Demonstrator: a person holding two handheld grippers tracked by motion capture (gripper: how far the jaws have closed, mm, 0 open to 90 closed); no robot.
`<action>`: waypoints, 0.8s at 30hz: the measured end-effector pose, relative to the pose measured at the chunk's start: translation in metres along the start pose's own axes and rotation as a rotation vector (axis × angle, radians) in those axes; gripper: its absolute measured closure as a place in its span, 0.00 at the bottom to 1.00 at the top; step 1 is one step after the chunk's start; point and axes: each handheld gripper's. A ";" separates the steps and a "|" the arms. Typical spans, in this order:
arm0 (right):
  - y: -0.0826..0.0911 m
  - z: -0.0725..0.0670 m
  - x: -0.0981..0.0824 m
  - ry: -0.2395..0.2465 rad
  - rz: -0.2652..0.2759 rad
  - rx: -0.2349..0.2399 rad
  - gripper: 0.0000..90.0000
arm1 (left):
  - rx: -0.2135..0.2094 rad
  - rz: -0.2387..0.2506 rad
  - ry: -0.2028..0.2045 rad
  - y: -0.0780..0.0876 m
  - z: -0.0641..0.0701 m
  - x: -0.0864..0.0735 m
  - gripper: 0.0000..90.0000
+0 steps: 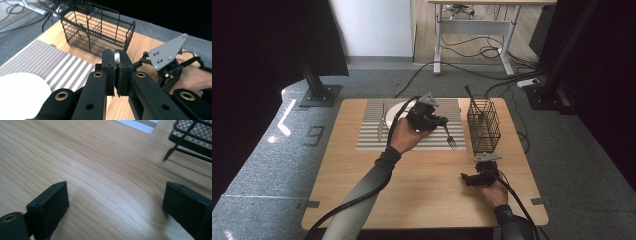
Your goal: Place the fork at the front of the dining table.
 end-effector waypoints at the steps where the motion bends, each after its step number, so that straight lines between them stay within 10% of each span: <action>1: 0.001 -0.001 0.001 0.009 0.001 0.004 0.10 | -0.006 -0.004 0.010 -0.001 -0.002 -0.007 0.96; 24: 0.013 -0.030 0.077 0.168 0.102 0.109 0.43 | -0.029 -0.082 -0.010 -0.020 0.004 -0.043 0.96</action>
Point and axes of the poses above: each handheld gripper's, and its own axes: y roughly backward along the jaws, x roughly out of its top, z roughly to its right, and after that the axes turned 7 degrees about y, right-handed
